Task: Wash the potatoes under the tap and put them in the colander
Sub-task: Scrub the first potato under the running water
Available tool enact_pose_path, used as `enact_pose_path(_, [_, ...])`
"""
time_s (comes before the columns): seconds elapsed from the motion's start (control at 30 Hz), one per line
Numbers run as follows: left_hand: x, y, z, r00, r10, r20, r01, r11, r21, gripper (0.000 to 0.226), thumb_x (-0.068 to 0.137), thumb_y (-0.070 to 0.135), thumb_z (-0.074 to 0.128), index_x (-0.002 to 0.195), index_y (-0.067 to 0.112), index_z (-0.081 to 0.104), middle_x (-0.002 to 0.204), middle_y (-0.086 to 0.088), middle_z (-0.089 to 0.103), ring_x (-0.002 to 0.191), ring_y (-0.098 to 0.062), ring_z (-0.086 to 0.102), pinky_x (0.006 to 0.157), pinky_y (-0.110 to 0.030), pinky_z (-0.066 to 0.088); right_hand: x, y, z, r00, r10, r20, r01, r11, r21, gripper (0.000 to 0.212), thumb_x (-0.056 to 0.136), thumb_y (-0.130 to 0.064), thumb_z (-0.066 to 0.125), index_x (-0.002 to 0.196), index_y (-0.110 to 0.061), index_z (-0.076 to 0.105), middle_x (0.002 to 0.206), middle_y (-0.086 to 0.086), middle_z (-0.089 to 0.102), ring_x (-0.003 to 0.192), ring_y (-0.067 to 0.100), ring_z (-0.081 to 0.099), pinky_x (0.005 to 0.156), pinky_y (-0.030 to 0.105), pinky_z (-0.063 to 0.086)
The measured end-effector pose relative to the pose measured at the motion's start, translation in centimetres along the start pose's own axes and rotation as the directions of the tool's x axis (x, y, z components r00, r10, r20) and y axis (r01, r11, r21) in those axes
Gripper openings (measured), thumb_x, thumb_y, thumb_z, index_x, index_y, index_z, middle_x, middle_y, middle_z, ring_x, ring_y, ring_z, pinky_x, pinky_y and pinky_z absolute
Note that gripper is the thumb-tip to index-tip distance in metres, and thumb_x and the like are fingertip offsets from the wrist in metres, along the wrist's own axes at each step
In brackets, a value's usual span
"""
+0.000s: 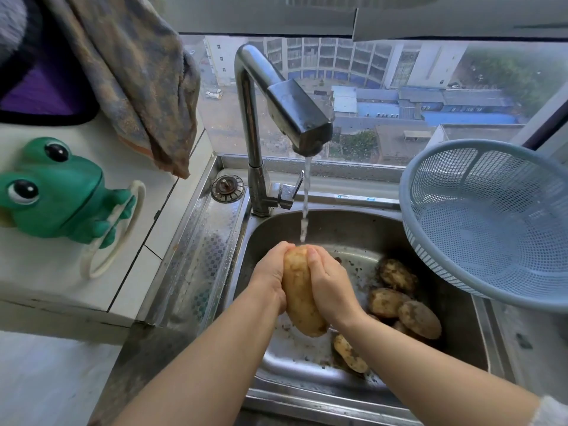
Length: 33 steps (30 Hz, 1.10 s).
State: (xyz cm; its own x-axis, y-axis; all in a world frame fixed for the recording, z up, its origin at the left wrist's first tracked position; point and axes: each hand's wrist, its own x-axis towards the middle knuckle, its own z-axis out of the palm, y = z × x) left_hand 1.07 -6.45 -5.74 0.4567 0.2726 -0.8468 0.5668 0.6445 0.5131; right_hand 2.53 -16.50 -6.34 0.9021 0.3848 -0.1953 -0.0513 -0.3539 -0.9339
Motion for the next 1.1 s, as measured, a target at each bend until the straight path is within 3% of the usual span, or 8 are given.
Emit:
enact_pose_path(0.23, [-1.5, -1.3, 0.9, 0.971, 0.210, -0.116, -0.212, 0.977, -0.003, 0.028, 0.098, 0.019, 0.045, 0.080, 0.008, 0.064, 0.082, -0.014, 0.065, 0.077, -0.022, 0.060, 0.067, -0.031, 0.051, 1.9, -1.2, -1.0, 0.928, 0.295, 0.226, -0.296, 0.955, -0.032, 0.024, 0.088, -0.052, 0.058, 0.091, -0.031, 0.067, 0.093, -0.009, 0.067, 0.089, 0.009, 0.062, 0.073, 0.025, 0.047])
enact_pose_path(0.4, [-1.2, -3.5, 0.8, 0.906, 0.421, -0.053, -0.412, 0.903, 0.125, 0.035, 0.104, 0.034, 0.038, 0.124, 0.013, 0.057, 0.123, -0.007, 0.062, 0.111, -0.017, 0.059, 0.103, -0.038, 0.045, 3.2, -1.5, -1.5, 0.822, 0.512, 0.248, -0.534, 0.845, 0.025, 0.039, 0.092, -0.052, 0.051, 0.102, -0.018, 0.068, 0.102, 0.007, 0.069, 0.097, 0.024, 0.064, 0.098, 0.044, 0.048])
enact_pose_path(0.5, [-1.4, -4.3, 0.2, 0.855, 0.512, 0.085, -0.519, 0.832, 0.195, 0.054, 0.098, 0.032, 0.053, 0.146, 0.020, 0.032, 0.135, -0.001, 0.049, 0.121, -0.015, 0.050, 0.106, -0.032, 0.041, 3.5, -1.9, -1.5, 0.818, 0.527, 0.232, -0.542, 0.840, 0.003, 0.030, 0.100, -0.032, 0.042, 0.094, -0.014, 0.065, 0.098, 0.011, 0.066, 0.093, 0.024, 0.061, 0.096, 0.043, 0.049])
enact_pose_path(0.6, [-1.0, -4.2, -0.5, 0.859, 0.503, 0.093, -0.512, 0.847, 0.143, 0.068, 0.078, 0.032, 0.079, 0.134, 0.026, 0.040, 0.125, -0.003, 0.055, 0.113, -0.017, 0.057, 0.102, -0.036, 0.048, 3.2, -2.1, -1.2, 0.787, 0.563, 0.254, -0.581, 0.814, -0.003, 0.033, 0.102, -0.031, 0.039, 0.106, -0.010, 0.064, 0.106, 0.016, 0.065, 0.100, 0.029, 0.061, 0.097, 0.047, 0.048])
enact_pose_path(0.77, [0.2, -2.3, -0.5, 0.924, 0.370, -0.100, -0.376, 0.925, -0.052, 0.029, 0.087, 0.029, 0.067, 0.109, 0.009, 0.066, 0.109, -0.020, 0.069, 0.099, -0.032, 0.067, 0.089, -0.046, 0.056, 1.9, -3.1, -0.5, 0.900, 0.320, 0.296, -0.336, 0.942, 0.003, 0.035, 0.104, -0.028, 0.034, 0.122, -0.009, 0.058, 0.127, 0.012, 0.059, 0.107, 0.017, 0.053, 0.100, 0.033, 0.041])
enact_pose_path(0.83, [0.9, -1.4, -0.8, 0.962, 0.252, -0.105, -0.264, 0.957, -0.123, 0.037, 0.090, 0.037, 0.062, 0.110, 0.008, 0.069, 0.108, -0.021, 0.069, 0.099, -0.035, 0.068, 0.088, -0.048, 0.056, 1.7, -2.9, -0.8, 0.901, 0.198, 0.386, -0.170, 0.980, -0.106, 0.047, 0.103, -0.032, 0.040, 0.147, -0.019, 0.034, 0.147, 0.004, 0.041, 0.126, 0.016, 0.044, 0.107, 0.031, 0.035])
enact_pose_path(0.93, [0.8, -0.6, -0.8, 0.996, 0.064, -0.057, -0.073, 0.985, -0.159, 0.048, 0.089, 0.051, 0.054, 0.108, 0.010, 0.070, 0.105, -0.019, 0.071, 0.093, -0.033, 0.069, 0.074, -0.044, 0.058, 1.6, -2.3, -1.3, 0.874, 0.186, 0.449, -0.099, 0.973, -0.210, 0.072, 0.093, -0.038, 0.058, 0.153, -0.031, 0.018, 0.149, 0.001, 0.036, 0.129, 0.018, 0.044, 0.107, 0.034, 0.040])
enact_pose_path(1.1, [0.1, -0.9, 0.2, 0.978, 0.166, -0.127, -0.179, 0.979, -0.098, 0.034, 0.096, 0.035, 0.044, 0.102, 0.012, 0.068, 0.105, -0.019, 0.067, 0.097, -0.033, 0.063, 0.082, -0.045, 0.055, 2.0, -2.0, -1.4, 0.920, 0.183, 0.347, -0.131, 0.977, -0.170, 0.065, 0.092, -0.047, 0.056, 0.149, -0.031, 0.028, 0.132, -0.004, 0.048, 0.111, 0.013, 0.050, 0.095, 0.031, 0.044])
